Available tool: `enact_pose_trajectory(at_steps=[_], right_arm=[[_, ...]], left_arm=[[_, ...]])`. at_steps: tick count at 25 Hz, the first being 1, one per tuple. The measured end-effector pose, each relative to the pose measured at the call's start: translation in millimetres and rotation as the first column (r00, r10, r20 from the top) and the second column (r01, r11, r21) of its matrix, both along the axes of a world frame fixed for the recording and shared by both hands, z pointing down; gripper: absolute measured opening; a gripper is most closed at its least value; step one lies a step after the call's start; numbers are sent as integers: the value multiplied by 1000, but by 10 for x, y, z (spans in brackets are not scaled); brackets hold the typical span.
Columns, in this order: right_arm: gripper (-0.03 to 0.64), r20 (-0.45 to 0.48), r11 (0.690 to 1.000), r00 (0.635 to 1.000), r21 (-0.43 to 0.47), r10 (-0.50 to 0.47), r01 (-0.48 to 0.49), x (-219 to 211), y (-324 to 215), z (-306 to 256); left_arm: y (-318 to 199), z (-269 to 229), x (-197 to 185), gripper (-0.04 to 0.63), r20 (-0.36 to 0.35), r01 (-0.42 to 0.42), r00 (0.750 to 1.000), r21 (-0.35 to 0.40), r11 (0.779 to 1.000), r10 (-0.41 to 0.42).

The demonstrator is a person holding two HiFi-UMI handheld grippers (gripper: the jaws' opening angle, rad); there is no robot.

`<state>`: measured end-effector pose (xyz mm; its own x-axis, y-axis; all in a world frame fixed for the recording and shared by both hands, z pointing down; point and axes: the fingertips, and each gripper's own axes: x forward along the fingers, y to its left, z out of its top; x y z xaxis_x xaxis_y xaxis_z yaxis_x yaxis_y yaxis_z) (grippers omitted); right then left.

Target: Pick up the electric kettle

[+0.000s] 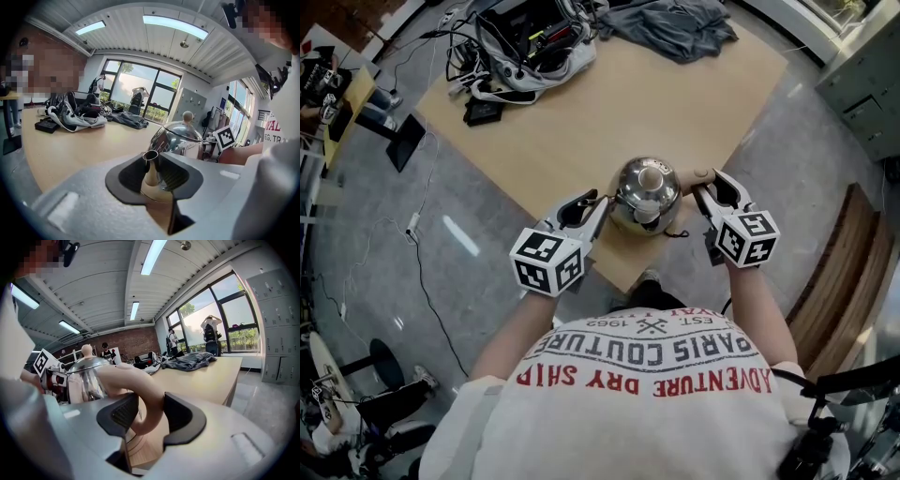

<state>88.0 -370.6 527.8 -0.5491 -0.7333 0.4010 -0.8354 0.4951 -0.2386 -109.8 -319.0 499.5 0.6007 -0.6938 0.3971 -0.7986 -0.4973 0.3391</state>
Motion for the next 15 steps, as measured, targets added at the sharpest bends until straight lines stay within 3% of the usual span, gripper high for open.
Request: enact_pose_trajectory(at_steps=[15], right_arm=[[167, 44, 999, 999, 27, 31, -32, 18, 27, -176]], left_arm=[[-65, -223, -18, 87, -13, -14, 1000, 55, 998, 15]])
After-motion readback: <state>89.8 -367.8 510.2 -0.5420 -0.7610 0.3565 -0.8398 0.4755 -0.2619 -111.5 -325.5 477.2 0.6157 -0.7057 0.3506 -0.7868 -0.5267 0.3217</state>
